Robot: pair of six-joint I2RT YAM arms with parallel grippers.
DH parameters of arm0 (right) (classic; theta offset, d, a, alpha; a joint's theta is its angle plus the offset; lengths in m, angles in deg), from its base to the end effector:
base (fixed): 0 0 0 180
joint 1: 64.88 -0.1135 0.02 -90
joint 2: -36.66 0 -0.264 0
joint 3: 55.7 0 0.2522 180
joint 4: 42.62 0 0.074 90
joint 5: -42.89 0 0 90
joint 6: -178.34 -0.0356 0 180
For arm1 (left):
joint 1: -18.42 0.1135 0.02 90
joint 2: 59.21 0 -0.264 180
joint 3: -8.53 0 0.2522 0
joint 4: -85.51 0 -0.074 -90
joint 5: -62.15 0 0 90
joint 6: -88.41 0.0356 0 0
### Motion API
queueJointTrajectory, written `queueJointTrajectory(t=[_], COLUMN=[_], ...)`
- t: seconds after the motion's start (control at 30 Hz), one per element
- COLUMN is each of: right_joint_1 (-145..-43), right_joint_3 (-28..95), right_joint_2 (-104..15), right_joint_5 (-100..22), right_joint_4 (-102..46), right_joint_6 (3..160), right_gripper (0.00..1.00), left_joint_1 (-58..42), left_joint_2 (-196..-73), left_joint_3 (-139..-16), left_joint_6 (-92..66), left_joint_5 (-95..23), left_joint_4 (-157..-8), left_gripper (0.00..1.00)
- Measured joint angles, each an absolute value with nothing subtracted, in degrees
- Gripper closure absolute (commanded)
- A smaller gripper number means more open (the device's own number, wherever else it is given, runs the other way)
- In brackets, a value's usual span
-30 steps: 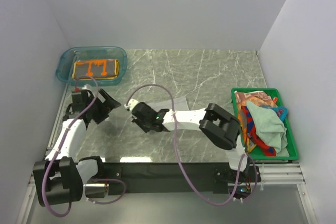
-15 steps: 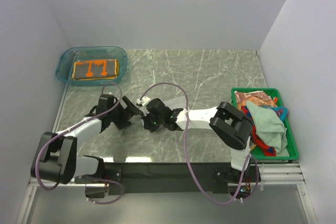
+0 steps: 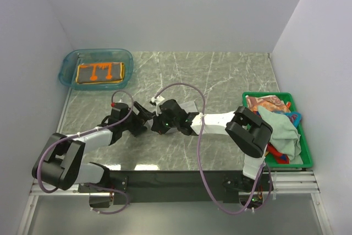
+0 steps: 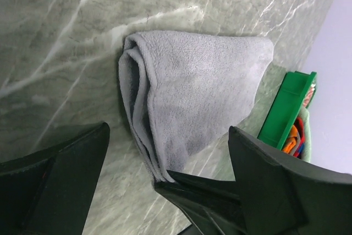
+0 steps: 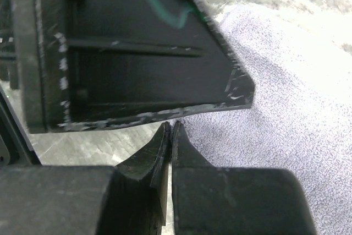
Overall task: Fold and stack the towels
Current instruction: Neatly place the folded towel into the bin
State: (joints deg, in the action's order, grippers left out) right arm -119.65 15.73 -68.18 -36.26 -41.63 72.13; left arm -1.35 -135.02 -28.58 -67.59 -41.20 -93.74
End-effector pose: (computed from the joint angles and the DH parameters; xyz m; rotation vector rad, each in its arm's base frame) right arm 0.2184 0.3208 0.1683 -0.8696 2.1365 0.8833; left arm 0.2193 -0.0876 0.1427 -0.8404 2.3150 -1.0010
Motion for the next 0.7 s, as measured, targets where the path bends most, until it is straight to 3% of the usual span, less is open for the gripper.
queueJointTrajectory(t=[0.33,0.7], right_joint_1=[-119.1,-118.7], right_joint_3=[14.9,13.6], right_joint_2=[-68.1,-67.2], right_joint_5=[-35.5,-35.4], right_joint_4=[-44.2,-45.8], right_joint_6=[69.5,68.4], right_gripper=[1.0,1.0], left_joint_1=[-5.3,-7.3], left_joint_2=[-138.3,-141.7], left_joint_3=[-25.2,-24.5], left_joint_6=[-76.3,-80.8], left_joint_5=[-39.2,-36.7], left_joint_4=[-104.7,-109.4], left_gripper=[0.09,0.34])
